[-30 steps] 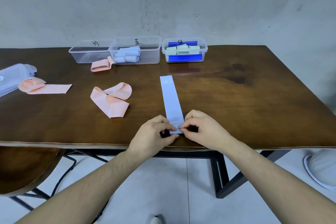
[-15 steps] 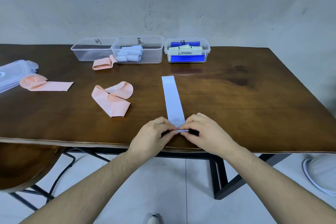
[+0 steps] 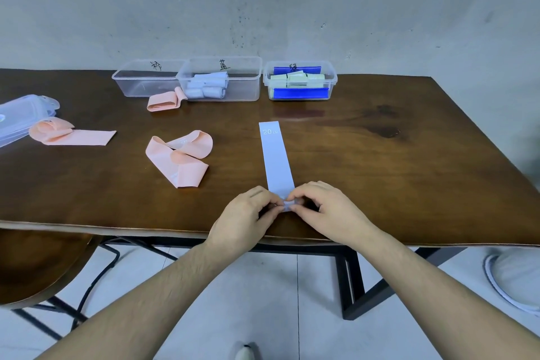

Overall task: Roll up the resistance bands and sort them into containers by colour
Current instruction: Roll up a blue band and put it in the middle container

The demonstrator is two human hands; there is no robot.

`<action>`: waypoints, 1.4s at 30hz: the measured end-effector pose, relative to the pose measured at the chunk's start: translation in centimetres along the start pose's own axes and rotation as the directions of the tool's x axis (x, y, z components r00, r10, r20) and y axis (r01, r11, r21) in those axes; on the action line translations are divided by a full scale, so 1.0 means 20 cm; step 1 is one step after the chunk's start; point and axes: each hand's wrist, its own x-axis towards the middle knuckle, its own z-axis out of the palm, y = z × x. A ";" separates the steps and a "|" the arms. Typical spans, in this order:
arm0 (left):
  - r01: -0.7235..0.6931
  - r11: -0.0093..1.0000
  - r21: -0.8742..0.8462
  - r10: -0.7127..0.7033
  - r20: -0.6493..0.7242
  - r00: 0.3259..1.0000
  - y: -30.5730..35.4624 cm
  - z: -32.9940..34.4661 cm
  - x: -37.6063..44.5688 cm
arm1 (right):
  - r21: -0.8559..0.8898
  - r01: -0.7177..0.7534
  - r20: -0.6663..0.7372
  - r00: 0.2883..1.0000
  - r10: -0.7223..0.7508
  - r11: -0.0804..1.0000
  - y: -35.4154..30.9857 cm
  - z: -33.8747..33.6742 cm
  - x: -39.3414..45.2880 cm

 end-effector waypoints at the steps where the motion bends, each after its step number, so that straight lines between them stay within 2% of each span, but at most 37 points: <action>1: -0.005 1.000 0.014 0.005 -0.005 1.000 0.00 0.00 0.00 | 0.004 -0.005 0.002 1.000 0.005 1.000 0.00 0.00 0.00; 8: -0.042 0.998 0.055 0.044 -0.032 0.999 0.02 0.00 0.00 | -0.007 -0.019 -0.005 1.000 0.019 1.000 -0.02 0.00 -0.01; 14: -0.006 0.998 0.055 0.006 -0.004 1.000 0.01 -0.01 0.00 | -0.050 -0.002 0.010 1.000 0.002 0.999 0.00 0.01 0.00; 22: -0.114 0.979 0.167 0.113 0.016 0.993 0.00 -0.01 0.01 | -0.118 0.020 0.008 1.000 -0.019 0.993 0.00 0.01 0.00; 34: -0.156 0.978 0.136 0.151 0.049 0.987 0.00 -0.04 0.03 | -0.167 0.051 0.042 0.998 -0.044 0.985 -0.02 -0.01 0.01; 42: -0.091 0.993 0.074 0.086 0.060 0.994 -0.01 -0.04 0.06 | -0.133 0.008 0.018 1.000 -0.005 0.991 -0.01 0.00 0.04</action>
